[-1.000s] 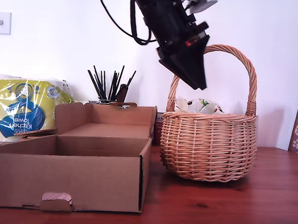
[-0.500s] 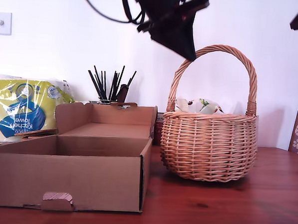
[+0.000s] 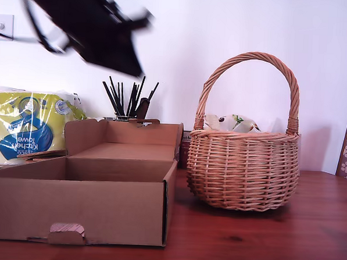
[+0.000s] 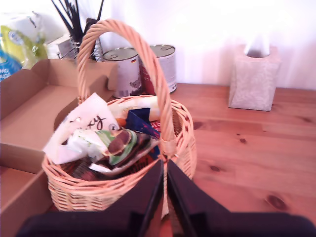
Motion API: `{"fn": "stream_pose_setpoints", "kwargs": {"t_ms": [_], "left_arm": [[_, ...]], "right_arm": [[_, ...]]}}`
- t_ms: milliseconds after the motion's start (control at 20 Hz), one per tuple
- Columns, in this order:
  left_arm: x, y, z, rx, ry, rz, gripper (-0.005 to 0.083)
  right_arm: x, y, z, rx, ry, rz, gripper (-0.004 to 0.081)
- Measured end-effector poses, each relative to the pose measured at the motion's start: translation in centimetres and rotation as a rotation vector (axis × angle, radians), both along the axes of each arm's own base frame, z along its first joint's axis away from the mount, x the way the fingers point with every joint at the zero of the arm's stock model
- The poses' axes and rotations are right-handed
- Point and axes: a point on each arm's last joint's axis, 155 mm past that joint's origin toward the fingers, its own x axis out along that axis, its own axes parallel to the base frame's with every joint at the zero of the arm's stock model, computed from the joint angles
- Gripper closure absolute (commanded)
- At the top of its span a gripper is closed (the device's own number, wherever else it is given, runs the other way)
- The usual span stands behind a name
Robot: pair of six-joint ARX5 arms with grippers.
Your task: Move the bags of Easter eggs from the cardboard box on the left into the woven basket on the right side.
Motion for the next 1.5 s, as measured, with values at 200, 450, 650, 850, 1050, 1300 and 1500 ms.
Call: {"fn": "stream_pose_setpoints", "kwargs": {"t_ms": [200,450,650,850,1050,1300,1500], "left_arm": [[-2.0,7.4,-1.8,-0.019,-0.006,0.145,0.0794],[-5.9,12.3,-1.4,-0.100,-0.068,0.251,0.0794],[-8.8,13.2,2.1,-0.176,-0.159,0.255,0.0794],[-10.4,13.7,0.1,-0.146,-0.090,0.259,0.0794],[-11.1,13.9,-0.9,-0.130,-0.053,0.262,0.0794],[-11.6,13.9,-2.6,-0.102,0.013,0.258,0.0793],[-11.8,14.0,-3.1,-0.094,0.031,0.259,0.0793]], "right_arm": [[-0.1,-0.1,-0.4,0.007,0.004,0.012,0.0782],[-0.9,0.6,-0.4,0.015,0.013,0.053,0.0782],[-2.5,0.5,1.1,0.047,-0.024,0.055,0.0782],[-4.5,0.6,1.8,0.075,-0.040,0.073,0.0782],[-6.0,0.5,2.0,0.076,-0.044,0.076,0.0782],[-6.2,0.5,1.0,0.072,-0.003,0.076,0.0782],[-6.5,0.5,-0.6,0.067,0.063,0.073,0.0782]]}}
